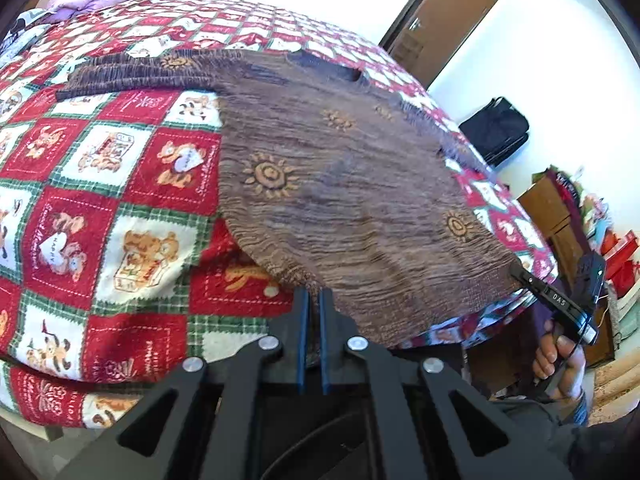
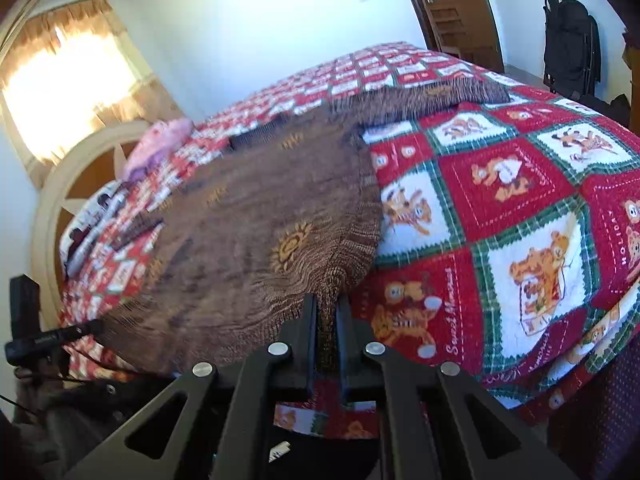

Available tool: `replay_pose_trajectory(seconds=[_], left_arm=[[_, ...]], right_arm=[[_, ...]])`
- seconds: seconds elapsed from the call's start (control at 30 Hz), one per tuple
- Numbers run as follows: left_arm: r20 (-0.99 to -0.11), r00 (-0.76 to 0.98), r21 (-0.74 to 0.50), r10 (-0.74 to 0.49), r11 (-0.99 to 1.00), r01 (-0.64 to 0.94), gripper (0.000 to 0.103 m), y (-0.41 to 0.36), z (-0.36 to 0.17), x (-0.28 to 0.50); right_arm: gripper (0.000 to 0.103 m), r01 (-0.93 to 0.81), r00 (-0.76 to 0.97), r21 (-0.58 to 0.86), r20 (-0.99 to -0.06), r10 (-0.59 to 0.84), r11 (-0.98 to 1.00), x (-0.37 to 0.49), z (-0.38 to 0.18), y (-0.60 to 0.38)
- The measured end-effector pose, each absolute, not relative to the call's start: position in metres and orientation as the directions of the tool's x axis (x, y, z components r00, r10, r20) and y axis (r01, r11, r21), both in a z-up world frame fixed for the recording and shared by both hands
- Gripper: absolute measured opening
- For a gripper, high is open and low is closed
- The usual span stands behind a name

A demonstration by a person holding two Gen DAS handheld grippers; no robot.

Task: Fold small clothes
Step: 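Lift the held hem with both tools and fold it toward the collar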

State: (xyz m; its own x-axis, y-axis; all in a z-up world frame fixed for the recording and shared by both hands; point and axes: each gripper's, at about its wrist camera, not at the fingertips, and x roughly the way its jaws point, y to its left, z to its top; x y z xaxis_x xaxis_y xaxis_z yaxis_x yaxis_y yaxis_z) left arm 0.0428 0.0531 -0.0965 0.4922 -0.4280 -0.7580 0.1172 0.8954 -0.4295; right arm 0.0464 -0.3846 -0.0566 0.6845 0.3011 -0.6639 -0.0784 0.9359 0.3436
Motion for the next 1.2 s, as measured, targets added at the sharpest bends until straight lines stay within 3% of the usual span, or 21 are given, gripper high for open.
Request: replay_pose_trajectory(seconds=[0.3,0.67,0.83,0.9,1.03,1.2], left_arm=[[-0.654,0.576,-0.541,-0.491,0.835,0.099,0.005,0.076,-0.087,0.049],[-0.567,0.692,-0.501,-0.446,0.854,0.14,0.003,0.097,-0.046,0.091],[-0.681,0.609,-0.439,-0.407,0.892,0.107,0.003,0.093,-0.066,0.106],[-0.729,0.524,-0.477,-0.441,0.876,0.074,0.006,0.096,-0.086,0.101],[-0.789,0.343,-0.532,-0.51,0.846,0.032,0.043,0.086,-0.123,0.08],[-0.834,0.269,-0.494,-0.481,0.869,0.022,0.043,0.066,-0.142,0.067]], right_arm=[[0.008,-0.132,0.716,0.43,-0.581,0.386,0.893,0.054,-0.036,-0.382],[0.007,-0.203,0.746,0.41,-0.523,0.411,0.889,0.101,0.003,-0.361],[0.007,-0.207,0.747,0.395,-0.527,0.405,0.895,0.117,0.006,-0.358],[0.007,-0.201,0.742,0.396,-0.535,0.404,0.896,0.117,0.003,-0.359],[0.007,-0.195,0.736,0.417,-0.536,0.414,0.888,0.109,0.0,-0.366],[0.007,-0.222,0.747,0.412,-0.511,0.426,0.884,0.1,0.008,-0.365]])
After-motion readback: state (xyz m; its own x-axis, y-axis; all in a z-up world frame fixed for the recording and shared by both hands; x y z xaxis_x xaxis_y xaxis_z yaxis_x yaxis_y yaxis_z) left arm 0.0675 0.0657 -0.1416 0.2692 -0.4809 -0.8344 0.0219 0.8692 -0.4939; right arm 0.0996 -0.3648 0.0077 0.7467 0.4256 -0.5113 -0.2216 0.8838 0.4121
